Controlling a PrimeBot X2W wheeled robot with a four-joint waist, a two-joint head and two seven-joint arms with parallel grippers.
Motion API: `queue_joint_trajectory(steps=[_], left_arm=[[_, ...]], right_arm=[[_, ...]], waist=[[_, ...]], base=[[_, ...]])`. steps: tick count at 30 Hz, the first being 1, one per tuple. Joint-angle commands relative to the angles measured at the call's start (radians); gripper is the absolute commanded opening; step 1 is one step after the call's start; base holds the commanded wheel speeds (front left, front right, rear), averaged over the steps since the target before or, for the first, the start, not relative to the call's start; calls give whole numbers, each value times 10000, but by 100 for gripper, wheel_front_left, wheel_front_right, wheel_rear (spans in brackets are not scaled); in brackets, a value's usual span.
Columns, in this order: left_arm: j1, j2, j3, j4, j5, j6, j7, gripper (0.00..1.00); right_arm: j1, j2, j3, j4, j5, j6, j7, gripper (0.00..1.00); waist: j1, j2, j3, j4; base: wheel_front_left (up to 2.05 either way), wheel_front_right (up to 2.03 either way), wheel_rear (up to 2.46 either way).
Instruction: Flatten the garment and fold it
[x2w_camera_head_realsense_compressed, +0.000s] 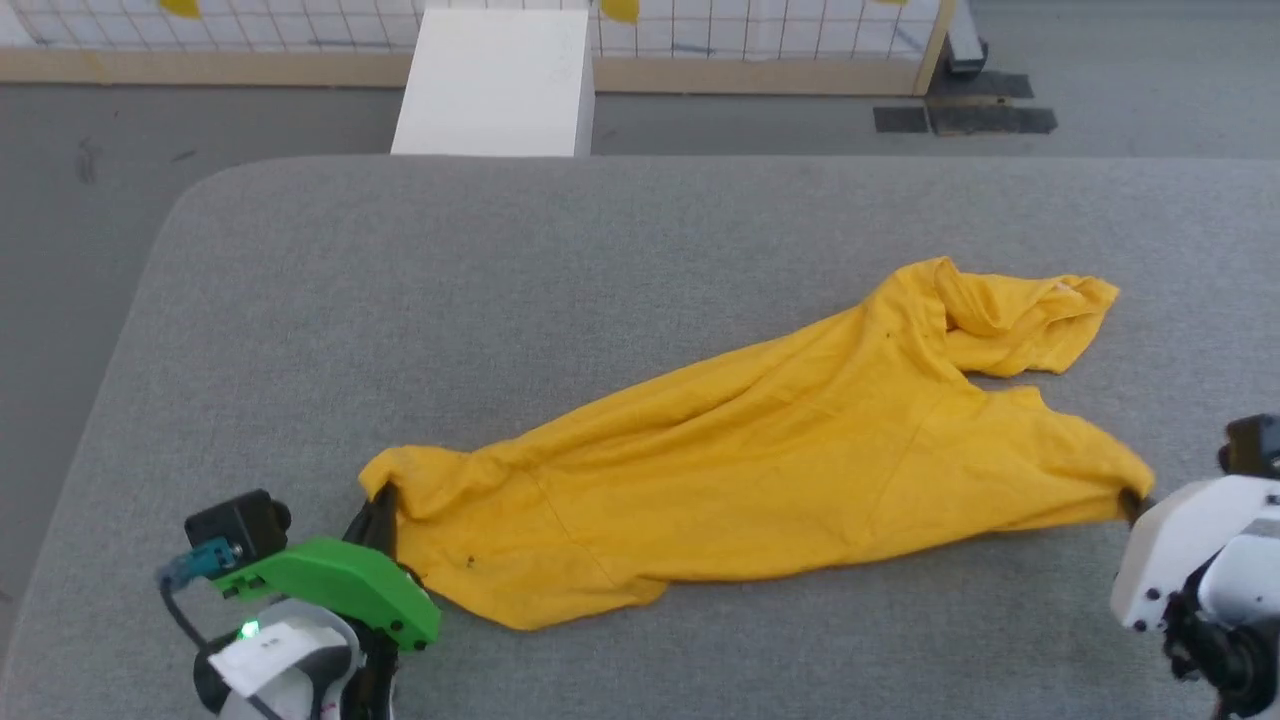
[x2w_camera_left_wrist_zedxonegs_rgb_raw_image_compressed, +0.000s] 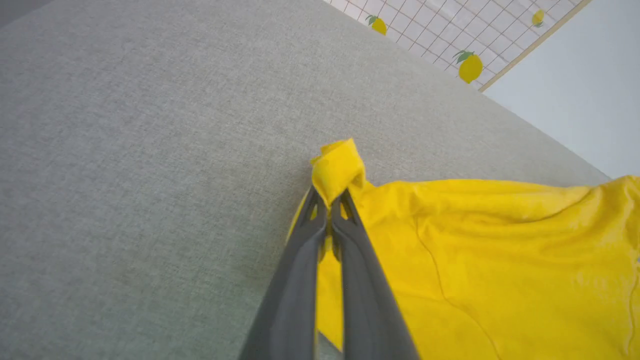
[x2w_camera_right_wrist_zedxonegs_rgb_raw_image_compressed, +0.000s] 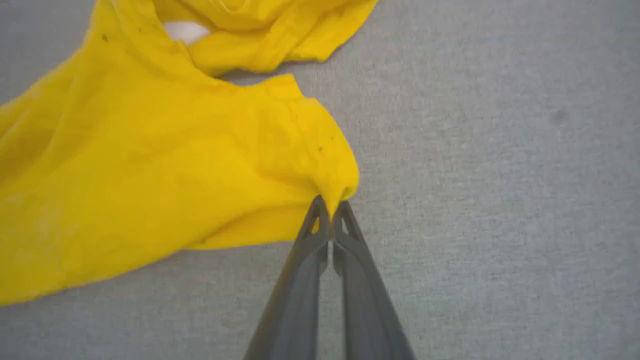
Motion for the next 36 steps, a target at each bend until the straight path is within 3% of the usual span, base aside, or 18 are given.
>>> queue_joint_trajectory(steps=[1,4,8,12,17,21,29,36], left_arm=[[-129,-57,89,-271,-410,-270,145,0],[-608,-26,183,-937,-1155,-699,714,0],[-1792,50,311,-1730,-1902,-839,1561,0],[-3615,-98,617,-2108,-2856,-648,2316,0],[-6452,29,1082,-1361,-3217,-4,2780,0],[-8674,268,1226,-538,-2772,453,2481,0],[-12498,479,1455,1169,-1670,811,499,0],[-14607,344,1943,1694,-1833,292,-1153,0]], right_arm=[[-15,-11,-14,-427,-66,-13,63,0],[-372,-238,114,-1364,-120,-13,442,0],[-1462,-1103,558,-2063,-59,-13,1032,0],[-3197,-2189,1273,-1987,-67,-13,1421,0],[-5965,-3028,2308,-1062,-236,-13,1577,0],[-8391,-3213,2755,-17,-900,-13,739,0],[-12121,-2522,2343,1934,-2356,-13,-1868,0],[-14107,-1918,1417,2614,-3330,-13,-4270,0]], waist=[[0,0,-182,-168],[0,0,-158,-304],[0,0,213,-524],[0,0,977,-759],[0,0,2121,-1148],[0,0,2990,-1398],[0,0,4028,-1632],[0,0,4448,-1674]], base=[[0,0,0],[0,0,0],[0,0,0],[0,0,0],[0,0,0],[0,0,0],[0,0,0],[0,0,0]])
